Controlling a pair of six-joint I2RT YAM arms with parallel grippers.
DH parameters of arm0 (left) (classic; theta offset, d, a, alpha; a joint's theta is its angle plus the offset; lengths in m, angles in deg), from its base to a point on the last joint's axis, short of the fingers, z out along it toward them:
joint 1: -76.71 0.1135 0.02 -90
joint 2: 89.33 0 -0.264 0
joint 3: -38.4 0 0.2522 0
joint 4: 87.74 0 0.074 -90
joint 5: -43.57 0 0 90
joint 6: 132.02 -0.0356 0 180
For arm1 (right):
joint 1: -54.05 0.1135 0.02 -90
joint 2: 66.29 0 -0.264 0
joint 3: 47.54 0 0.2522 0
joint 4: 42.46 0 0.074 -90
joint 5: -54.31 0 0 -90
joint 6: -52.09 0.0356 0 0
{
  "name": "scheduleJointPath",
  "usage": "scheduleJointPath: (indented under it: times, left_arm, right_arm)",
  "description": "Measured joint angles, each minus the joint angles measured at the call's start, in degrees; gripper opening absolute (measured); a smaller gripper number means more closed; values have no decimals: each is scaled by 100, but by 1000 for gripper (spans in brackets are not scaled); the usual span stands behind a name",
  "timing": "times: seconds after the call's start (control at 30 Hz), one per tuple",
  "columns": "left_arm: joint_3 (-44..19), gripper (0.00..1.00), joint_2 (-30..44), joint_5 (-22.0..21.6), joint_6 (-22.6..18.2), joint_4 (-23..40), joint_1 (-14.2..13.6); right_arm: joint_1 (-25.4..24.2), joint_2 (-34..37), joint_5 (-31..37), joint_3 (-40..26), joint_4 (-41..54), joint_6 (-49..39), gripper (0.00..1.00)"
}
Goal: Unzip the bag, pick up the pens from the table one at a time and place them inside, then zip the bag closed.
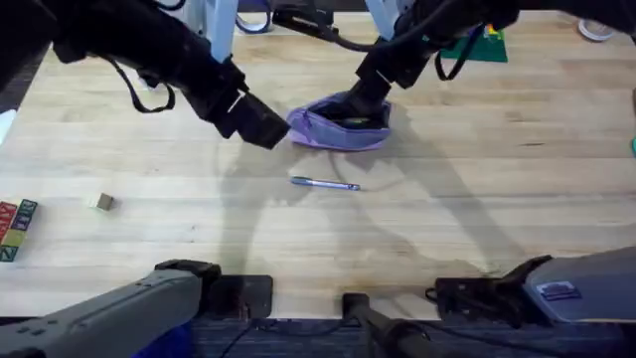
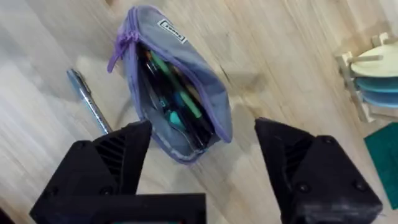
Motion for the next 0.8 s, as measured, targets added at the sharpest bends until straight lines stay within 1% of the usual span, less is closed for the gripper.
scheduleJointPath:
  times: [0.13,0.23,0.4,0.6,0.8]
  left_arm:
    - [0,996,0,-38,-198,139,-97]
    - [0,996,0,-40,-274,159,-265]
    - [0,996,0,-40,-331,159,-615]
    - [0,995,0,-40,-331,159,-1000]
    - [0,995,0,-43,-331,159,-1564]
  right_arm:
    - [-24,0,18,0,7,309,995]
    - [-155,0,14,0,20,645,996]
    - [-602,0,-40,0,202,1008,996]
    - [-1182,-2,-312,0,439,1148,996]
    - [-1617,-49,-395,0,466,1186,996]
